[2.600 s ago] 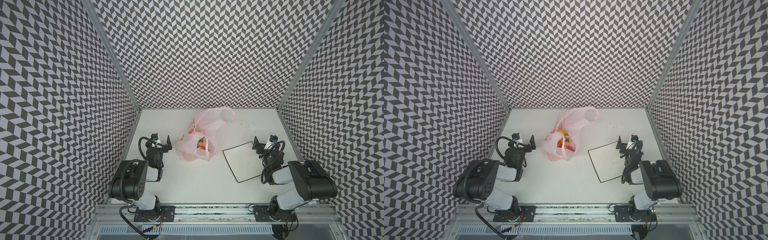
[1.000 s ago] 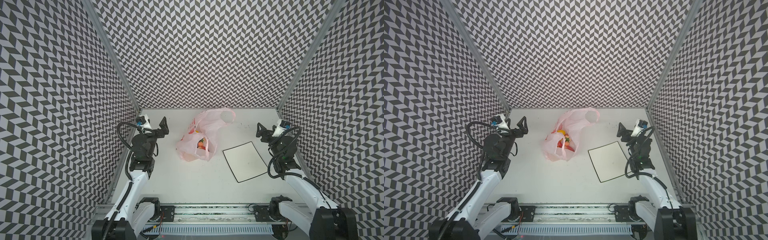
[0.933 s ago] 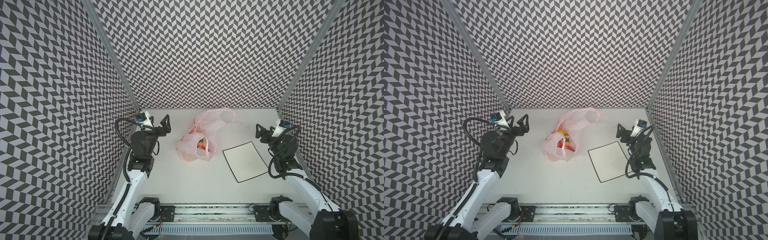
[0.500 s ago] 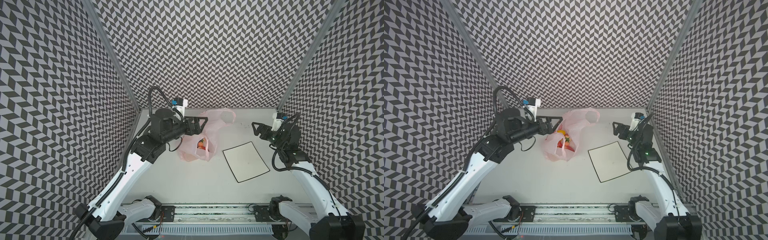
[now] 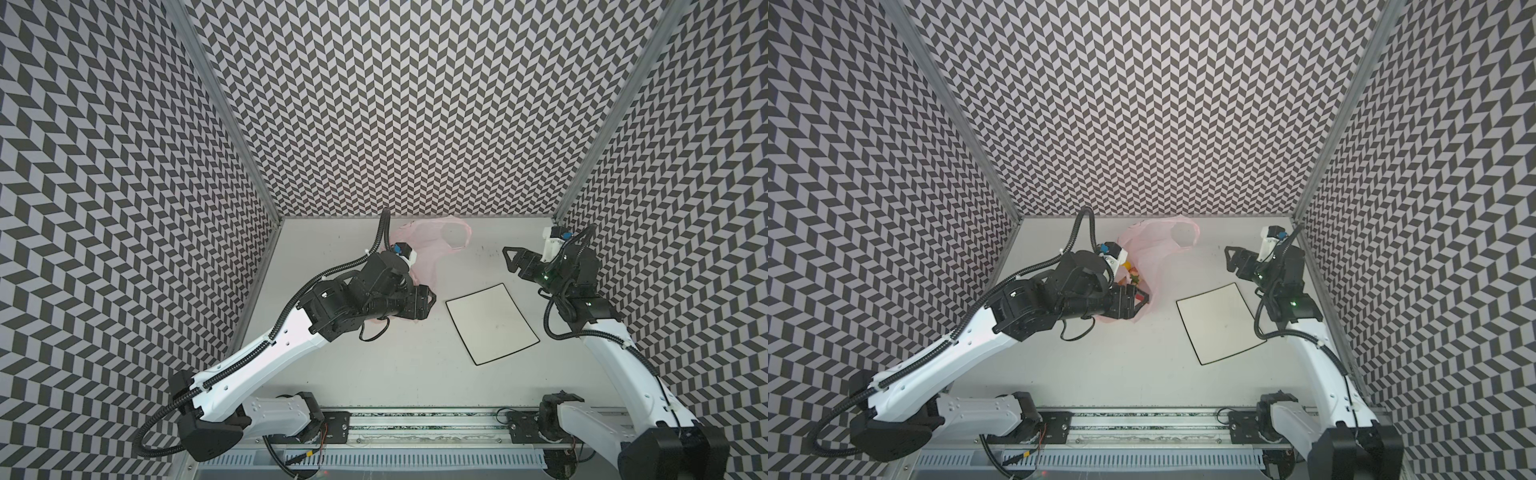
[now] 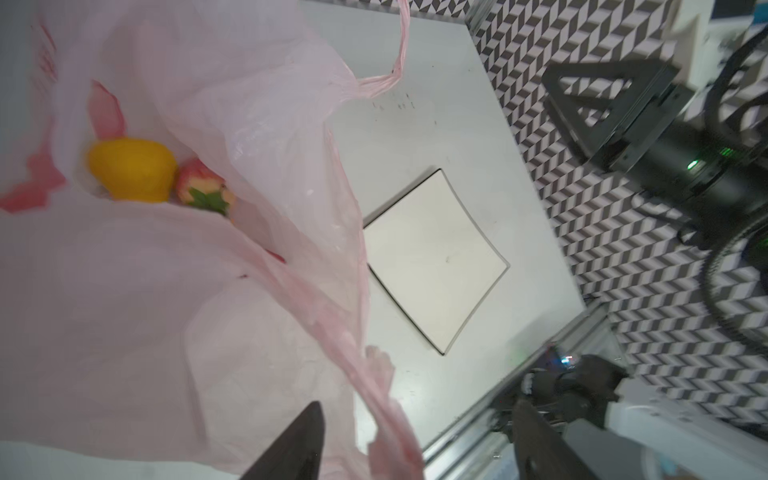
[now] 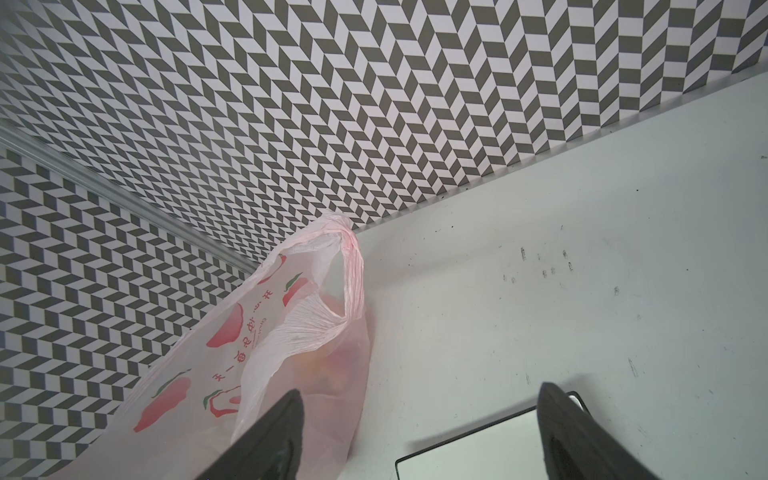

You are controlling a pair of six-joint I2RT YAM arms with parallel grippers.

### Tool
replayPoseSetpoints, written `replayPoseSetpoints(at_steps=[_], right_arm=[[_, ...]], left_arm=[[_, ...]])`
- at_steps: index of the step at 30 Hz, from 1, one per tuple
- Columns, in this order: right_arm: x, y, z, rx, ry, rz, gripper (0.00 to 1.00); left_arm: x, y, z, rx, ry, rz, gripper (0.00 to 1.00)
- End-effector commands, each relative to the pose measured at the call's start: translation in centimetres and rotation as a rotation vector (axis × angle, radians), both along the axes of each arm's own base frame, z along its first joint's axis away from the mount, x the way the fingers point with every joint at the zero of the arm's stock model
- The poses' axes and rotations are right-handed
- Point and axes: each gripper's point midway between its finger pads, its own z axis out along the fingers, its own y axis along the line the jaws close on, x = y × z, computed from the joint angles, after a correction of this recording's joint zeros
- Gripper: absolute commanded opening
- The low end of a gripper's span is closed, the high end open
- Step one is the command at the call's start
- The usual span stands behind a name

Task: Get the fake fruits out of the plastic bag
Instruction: 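Grasp the pink bag's rim with the left gripper while the right reaches over, then hold the bag open with the left gripper while the right grasps a peach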

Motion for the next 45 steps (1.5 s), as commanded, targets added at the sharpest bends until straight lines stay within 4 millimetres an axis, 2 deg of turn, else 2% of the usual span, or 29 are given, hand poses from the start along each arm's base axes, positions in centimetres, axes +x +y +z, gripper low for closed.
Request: replayPoseSetpoints(at_steps=[1,4,7,11,15,19,24,27,31,35,38,41,43,45], right_arm=[[0.2,1.4,2.0,0.017,-0.042,0.063,0.81],[-0.1,3.8,3.2,-0.024,-0.072,0.148,0.79],[-0.8,7.6,4.5,-0.062,-0.108,0.257,0.78],[-2.6,14.4,5.8,-0.072,-0.164,0.458,0.73],[-4.3,20.7,6.8,-0.082,-0.217,0.627,0.67],[-4.8,25.5,5.1,-0.121,-0.207,0.738,0.61],[-4.9,30.4,1.1,-0.212,-0.144,0.826,0.60],[-3.7,31.5,-2.2,-0.288,-0.084,0.783,0.58],[-2.7,30.6,-7.3,-0.380,0.067,0.703,0.55],[-4.0,28.8,-12.5,-0.423,0.212,0.682,0.53],[-5.7,28.1,-15.4,-0.421,0.289,0.695,0.54],[-6.4,28.4,-16.5,-0.419,0.332,0.709,0.56],[-6.1,29.2,-16.0,-0.401,0.336,0.720,0.58],[-5.4,30.3,-13.9,-0.362,0.298,0.714,0.59]], left_arm=[[1.7,1.7,0.6,0.012,-0.069,0.128,0.46],[2.0,3.2,0.7,-0.024,-0.100,0.211,0.21],[1.7,4.7,1.0,-0.099,-0.126,0.269,0.09],[1.1,6.4,0.9,-0.164,-0.148,0.314,0.02],[0.3,7.7,-0.2,-0.192,-0.129,0.346,0.00],[-0.1,8.9,-0.4,-0.210,-0.131,0.380,0.00],[-0.3,9.9,-0.5,-0.219,-0.138,0.408,0.00],[-0.3,10.6,-0.6,-0.223,-0.144,0.436,0.00],[-0.3,12.0,-0.8,-0.227,-0.144,0.502,0.00],[-0.5,14.0,-1.6,-0.200,-0.132,0.590,0.00],[-0.6,15.0,-1.9,-0.179,-0.140,0.614,0.00],[-0.8,15.5,-2.5,-0.143,-0.150,0.615,0.00],[-0.9,15.7,-2.9,-0.115,-0.157,0.604,0.00],[-1.0,15.7,-3.4,-0.089,-0.162,0.585,0.00]])
